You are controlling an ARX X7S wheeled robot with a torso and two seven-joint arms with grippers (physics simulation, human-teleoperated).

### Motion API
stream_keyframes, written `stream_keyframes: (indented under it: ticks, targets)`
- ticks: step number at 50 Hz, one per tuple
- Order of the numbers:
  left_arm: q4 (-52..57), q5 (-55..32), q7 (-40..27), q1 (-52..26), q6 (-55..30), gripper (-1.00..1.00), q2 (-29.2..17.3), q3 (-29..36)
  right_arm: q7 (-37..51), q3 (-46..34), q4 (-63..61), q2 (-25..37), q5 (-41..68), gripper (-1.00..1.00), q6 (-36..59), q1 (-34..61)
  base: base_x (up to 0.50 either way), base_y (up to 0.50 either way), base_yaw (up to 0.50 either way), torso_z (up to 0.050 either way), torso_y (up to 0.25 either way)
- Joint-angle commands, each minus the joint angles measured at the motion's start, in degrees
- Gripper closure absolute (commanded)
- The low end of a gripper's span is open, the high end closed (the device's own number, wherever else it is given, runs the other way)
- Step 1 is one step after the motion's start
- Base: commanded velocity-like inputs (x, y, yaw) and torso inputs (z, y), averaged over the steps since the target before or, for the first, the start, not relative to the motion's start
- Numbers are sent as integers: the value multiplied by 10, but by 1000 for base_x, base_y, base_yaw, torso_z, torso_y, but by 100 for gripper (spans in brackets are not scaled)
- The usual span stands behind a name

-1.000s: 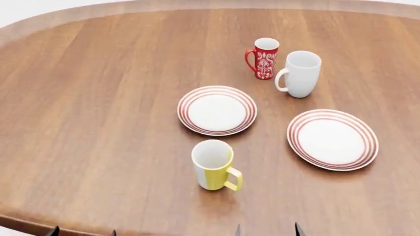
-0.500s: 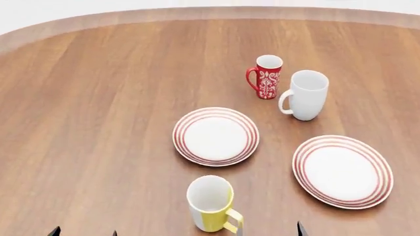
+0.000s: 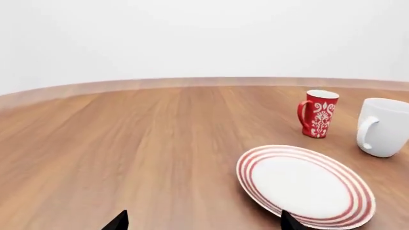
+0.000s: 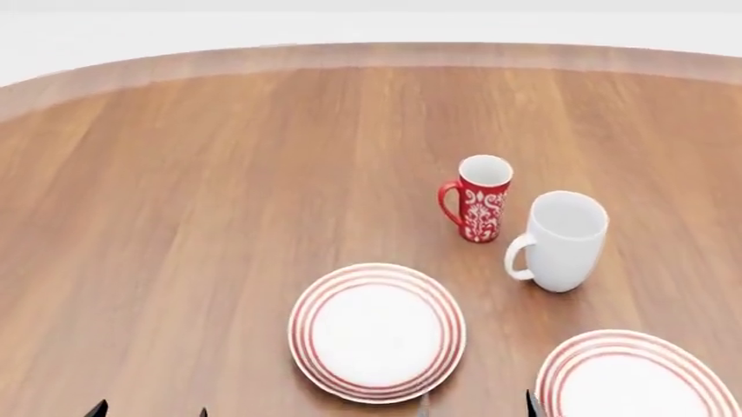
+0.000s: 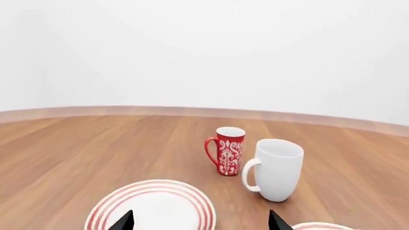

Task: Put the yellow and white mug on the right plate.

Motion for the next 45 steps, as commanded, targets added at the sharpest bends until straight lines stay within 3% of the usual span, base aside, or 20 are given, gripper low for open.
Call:
stream_keyframes:
  ticks: [1,5,25,34,38,41,45]
  targets:
    - [0,-4,-4,-1,1,-100,-3,4,5,-6,-2,5,-2,-100,0,1,500,0,0,0,0]
    - [0,-5,-6,-1,1,-100,-4,6,9,-7,-5,6,-2,-100,6,1,500,0,0,0,0]
    - [7,-5,-12,2,0,-100,-12,17,11,-1,-59,34,11,-100,21,-7,0,0,0,0,0]
    - [9,-5,-16,2,-2,-100,-15,21,-92,18,-185,152,114,-100,138,-11,0,0,0,0,2]
    - [16,-6,-18,4,-4,-100,-17,23,-137,16,-212,188,146,-100,141,-36,0,0,0,0,0]
    - [17,-4,-20,4,-4,-100,-18,24,-141,-1,-212,209,79,-100,97,-54,0,0,0,0,0]
    - [15,-3,-21,3,-4,-100,-19,26,-186,-16,-217,233,96,-100,81,-77,0,0,0,0,0]
